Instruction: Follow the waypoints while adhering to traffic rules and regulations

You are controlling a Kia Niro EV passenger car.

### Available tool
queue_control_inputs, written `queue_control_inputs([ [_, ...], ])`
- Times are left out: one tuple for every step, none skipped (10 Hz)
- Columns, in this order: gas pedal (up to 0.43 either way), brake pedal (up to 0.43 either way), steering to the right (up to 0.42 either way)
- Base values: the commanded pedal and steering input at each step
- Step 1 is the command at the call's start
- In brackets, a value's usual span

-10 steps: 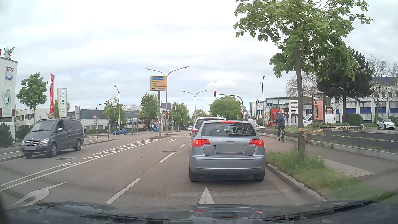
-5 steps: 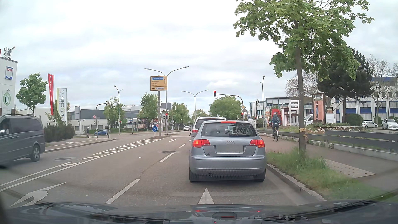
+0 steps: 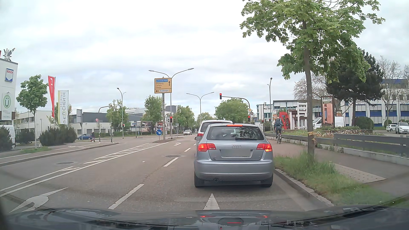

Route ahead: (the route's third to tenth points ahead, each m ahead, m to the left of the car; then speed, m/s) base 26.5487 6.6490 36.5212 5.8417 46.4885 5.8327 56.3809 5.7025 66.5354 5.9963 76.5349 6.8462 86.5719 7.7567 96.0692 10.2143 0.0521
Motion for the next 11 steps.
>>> queue_control_inputs([
  [0.000,0.073,0.001],
  [0.000,0.073,0.001],
  [0.000,0.073,0.001],
  [0.000,0.073,0.001],
  [0.000,0.079,0.001],
  [0.000,0.085,0.001],
  [0.000,0.091,0.001],
  [0.000,0.104,0.000],
  [0.000,0.116,0.001],
  [0.000,0.128,0.001],
  [0.000,0.128,0.001],
])
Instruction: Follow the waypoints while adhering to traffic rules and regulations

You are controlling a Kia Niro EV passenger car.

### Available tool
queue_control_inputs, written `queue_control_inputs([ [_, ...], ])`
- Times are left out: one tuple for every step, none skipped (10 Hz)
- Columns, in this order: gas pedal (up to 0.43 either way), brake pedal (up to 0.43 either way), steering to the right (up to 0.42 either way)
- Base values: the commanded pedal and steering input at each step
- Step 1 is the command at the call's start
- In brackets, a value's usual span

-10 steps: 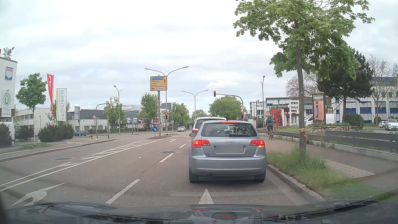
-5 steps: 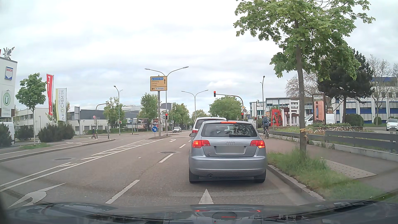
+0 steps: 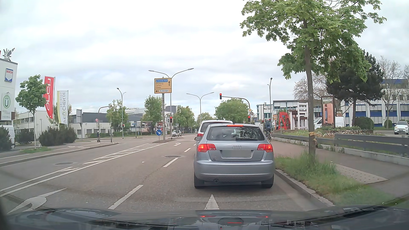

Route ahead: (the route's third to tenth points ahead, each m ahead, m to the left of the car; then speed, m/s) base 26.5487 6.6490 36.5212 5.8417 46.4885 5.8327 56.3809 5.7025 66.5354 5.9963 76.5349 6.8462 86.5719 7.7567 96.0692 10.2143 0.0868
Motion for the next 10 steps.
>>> queue_control_inputs([
  [0.000,0.134,0.001],
  [0.000,0.140,0.001],
  [0.000,0.140,0.001],
  [0.000,0.146,0.001],
  [0.000,0.140,0.001],
  [0.000,0.146,0.001],
  [0.000,0.140,0.001],
  [0.000,0.140,0.001],
  [0.000,0.146,0.001],
  [0.000,0.146,0.001],
])
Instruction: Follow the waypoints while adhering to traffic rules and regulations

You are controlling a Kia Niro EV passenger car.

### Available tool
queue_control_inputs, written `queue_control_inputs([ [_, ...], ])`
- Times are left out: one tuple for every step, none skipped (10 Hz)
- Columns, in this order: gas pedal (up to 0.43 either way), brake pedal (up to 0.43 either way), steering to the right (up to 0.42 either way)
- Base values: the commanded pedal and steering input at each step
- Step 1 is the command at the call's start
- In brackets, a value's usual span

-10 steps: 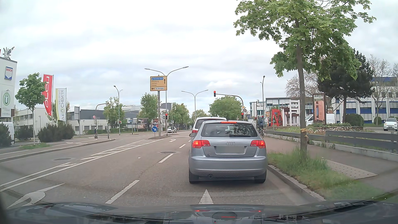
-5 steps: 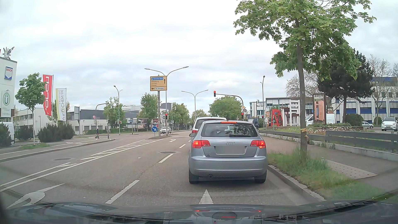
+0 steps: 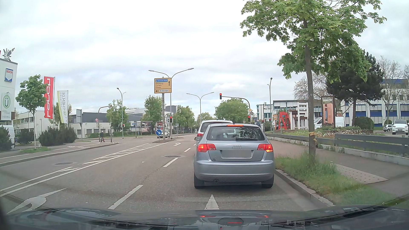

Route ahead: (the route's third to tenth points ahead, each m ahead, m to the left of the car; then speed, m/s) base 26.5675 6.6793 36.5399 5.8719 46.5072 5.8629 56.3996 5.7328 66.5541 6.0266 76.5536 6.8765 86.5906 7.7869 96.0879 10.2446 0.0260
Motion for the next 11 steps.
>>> queue_control_inputs([
  [0.000,0.146,0.001],
  [0.000,0.140,0.001],
  [0.000,0.146,0.001],
  [0.000,0.146,0.000],
  [0.000,0.140,0.001],
  [0.000,0.146,0.001],
  [0.000,0.146,0.001],
  [0.000,0.146,0.001],
  [0.000,0.146,0.001],
  [0.000,0.146,0.001],
  [0.000,0.146,0.001],
])
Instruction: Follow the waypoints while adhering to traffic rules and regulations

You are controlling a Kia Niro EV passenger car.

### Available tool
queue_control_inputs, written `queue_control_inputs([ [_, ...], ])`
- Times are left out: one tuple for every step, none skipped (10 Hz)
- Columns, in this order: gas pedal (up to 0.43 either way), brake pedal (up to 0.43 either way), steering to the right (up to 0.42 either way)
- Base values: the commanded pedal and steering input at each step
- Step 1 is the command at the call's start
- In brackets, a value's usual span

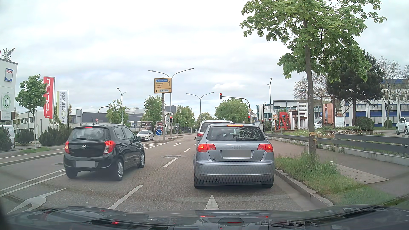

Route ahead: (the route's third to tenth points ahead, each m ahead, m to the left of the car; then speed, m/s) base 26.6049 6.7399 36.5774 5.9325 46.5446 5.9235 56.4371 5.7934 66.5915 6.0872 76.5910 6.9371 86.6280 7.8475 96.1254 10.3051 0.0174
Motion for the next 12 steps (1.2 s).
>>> queue_control_inputs([
  [0.000,0.146,0.001],
  [0.000,0.146,0.001],
  [0.000,0.146,0.001],
  [0.000,0.146,0.000],
  [0.000,0.146,0.001],
  [0.000,0.146,0.001],
  [0.000,0.146,0.000],
  [0.000,0.146,0.001],
  [0.000,0.146,0.001],
  [0.000,0.146,0.001],
  [0.000,0.146,0.001],
  [0.000,0.146,0.001],
])
